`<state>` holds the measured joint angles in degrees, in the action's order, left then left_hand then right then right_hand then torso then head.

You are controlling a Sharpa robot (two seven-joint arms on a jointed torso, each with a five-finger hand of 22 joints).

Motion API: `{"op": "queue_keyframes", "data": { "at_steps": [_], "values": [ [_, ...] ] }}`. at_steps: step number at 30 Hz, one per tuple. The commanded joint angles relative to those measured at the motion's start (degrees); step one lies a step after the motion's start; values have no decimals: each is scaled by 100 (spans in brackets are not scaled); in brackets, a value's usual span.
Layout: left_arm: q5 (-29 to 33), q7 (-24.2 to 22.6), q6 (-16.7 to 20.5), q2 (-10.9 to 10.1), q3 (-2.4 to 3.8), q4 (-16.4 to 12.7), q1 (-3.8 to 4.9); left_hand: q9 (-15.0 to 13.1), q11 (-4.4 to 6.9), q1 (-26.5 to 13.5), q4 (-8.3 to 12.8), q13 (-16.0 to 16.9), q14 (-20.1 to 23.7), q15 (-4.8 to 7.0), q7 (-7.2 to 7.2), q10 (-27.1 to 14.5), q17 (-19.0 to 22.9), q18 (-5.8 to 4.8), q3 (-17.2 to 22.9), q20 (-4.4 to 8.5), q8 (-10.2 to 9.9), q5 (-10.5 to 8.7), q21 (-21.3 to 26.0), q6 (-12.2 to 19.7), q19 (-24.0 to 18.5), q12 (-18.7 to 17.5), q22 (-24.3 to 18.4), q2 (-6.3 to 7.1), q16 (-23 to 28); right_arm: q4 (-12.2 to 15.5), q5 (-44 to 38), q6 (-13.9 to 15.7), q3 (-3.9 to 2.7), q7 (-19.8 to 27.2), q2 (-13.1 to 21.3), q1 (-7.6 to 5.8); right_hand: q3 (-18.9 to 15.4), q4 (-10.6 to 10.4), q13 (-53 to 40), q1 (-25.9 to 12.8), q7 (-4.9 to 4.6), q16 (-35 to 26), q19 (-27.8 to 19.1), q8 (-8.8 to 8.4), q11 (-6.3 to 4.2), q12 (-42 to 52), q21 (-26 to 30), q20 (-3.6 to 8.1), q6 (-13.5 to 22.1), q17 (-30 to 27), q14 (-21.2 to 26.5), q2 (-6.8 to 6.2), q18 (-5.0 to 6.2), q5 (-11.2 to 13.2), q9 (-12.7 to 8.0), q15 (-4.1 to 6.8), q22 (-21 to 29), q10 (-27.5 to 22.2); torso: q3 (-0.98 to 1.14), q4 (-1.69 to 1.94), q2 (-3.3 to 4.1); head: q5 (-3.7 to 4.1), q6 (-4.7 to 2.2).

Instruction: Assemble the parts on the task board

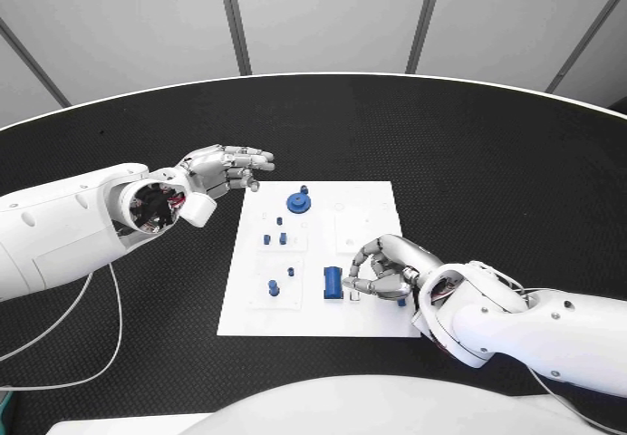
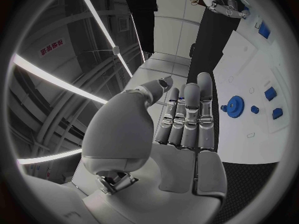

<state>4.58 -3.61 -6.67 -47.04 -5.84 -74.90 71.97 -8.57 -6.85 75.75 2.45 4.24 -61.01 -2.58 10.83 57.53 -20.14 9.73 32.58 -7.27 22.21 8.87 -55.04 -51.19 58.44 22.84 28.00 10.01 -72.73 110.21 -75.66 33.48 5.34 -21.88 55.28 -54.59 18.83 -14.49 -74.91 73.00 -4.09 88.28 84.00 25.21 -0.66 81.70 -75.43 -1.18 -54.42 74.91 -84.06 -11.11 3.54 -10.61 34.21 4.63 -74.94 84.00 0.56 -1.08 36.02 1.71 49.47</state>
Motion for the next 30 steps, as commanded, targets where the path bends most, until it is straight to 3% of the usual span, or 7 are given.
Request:
{"op": "queue_keyframes", "data": {
  "at_steps": [1,6,13,16,20,24,30],
  "values": [
    [0,-2,-1,-7,0,-5,0,11,-15,8,-27,1,56,2,3,-31,14,90,-38,-31,-36,18,38,11,27,-32,-18,-43,-40,170,0,74,1,158,349,0,71,37,-905,76,-32,-8,259,-135,48,-20,16,-43,41,1018,-500,-5,-73,-35,-75,-54,-1038,212,9,-14,-7,72,-7],
    [0,-8,1,-12,0,-6,0,11,-15,8,-27,1,56,2,3,-31,14,90,-38,-31,-36,18,38,11,27,-32,-18,-43,-40,295,-187,156,6,154,813,1,109,47,-880,75,-41,-18,247,-200,62,-58,66,-69,-49,995,-494,-23,-63,-44,-122,-73,-1025,194,10,-30,-18,185,-18],
    [0,-12,0,-5,-1,-2,0,11,-15,8,-27,1,56,2,3,-31,14,90,-38,-31,-36,18,38,11,27,-32,-18,-43,-40,295,-516,173,21,-158,1205,5,78,-3,-854,-24,-15,-24,238,-224,47,-100,100,-82,-204,988,-491,-80,-54,-9,-131,-68,-1018,179,13,-49,-22,251,-10],
    [0,-13,-2,3,-1,-2,0,11,-15,8,-27,1,56,2,3,-31,14,90,-38,-31,-36,18,38,11,27,-32,-18,-43,-40,252,-623,129,42,-394,1255,12,76,-14,-848,-39,-12,-25,239,-225,43,-109,100,-82,-220,985,-490,-78,-54,-10,-129,-64,-1019,176,9,-48,-22,266,-5],
    [0,-14,-4,-4,-1,-11,0,11,-15,8,-27,1,56,2,3,-31,14,90,-38,-31,-36,18,38,11,27,-32,-18,-43,-40,190,-723,110,66,-601,1243,53,67,-46,-845,-80,-9,-23,240,-236,39,-116,101,-79,-236,992,-492,-73,-53,-7,-128,-59,-1019,175,8,-19,-11,326,-5],
    [0,-16,-3,-33,-1,-23,-1,11,-15,8,-27,1,56,2,3,-31,14,90,-38,-31,-36,18,38,11,27,-32,-18,-43,-40,89,-769,134,84,-726,1144,103,62,-63,-841,-101,-5,-25,238,-244,36,-122,111,-78,-244,989,-491,-75,-51,-32,-128,-57,-1017,173,37,-30,-8,293,7],
    [0,-11,-14,-41,-1,-23,-1,11,-15,8,-27,1,56,2,3,-31,14,90,-38,-31,-36,18,38,11,27,-32,-18,-43,-40,-27,-790,114,94,-811,989,136,20,-127,-830,-185,-2,-27,237,-267,33,-141,126,-74,-268,986,-490,-100,-49,-77,-122,-53,-1014,168,11,-12,-20,324,21]
  ]
}}
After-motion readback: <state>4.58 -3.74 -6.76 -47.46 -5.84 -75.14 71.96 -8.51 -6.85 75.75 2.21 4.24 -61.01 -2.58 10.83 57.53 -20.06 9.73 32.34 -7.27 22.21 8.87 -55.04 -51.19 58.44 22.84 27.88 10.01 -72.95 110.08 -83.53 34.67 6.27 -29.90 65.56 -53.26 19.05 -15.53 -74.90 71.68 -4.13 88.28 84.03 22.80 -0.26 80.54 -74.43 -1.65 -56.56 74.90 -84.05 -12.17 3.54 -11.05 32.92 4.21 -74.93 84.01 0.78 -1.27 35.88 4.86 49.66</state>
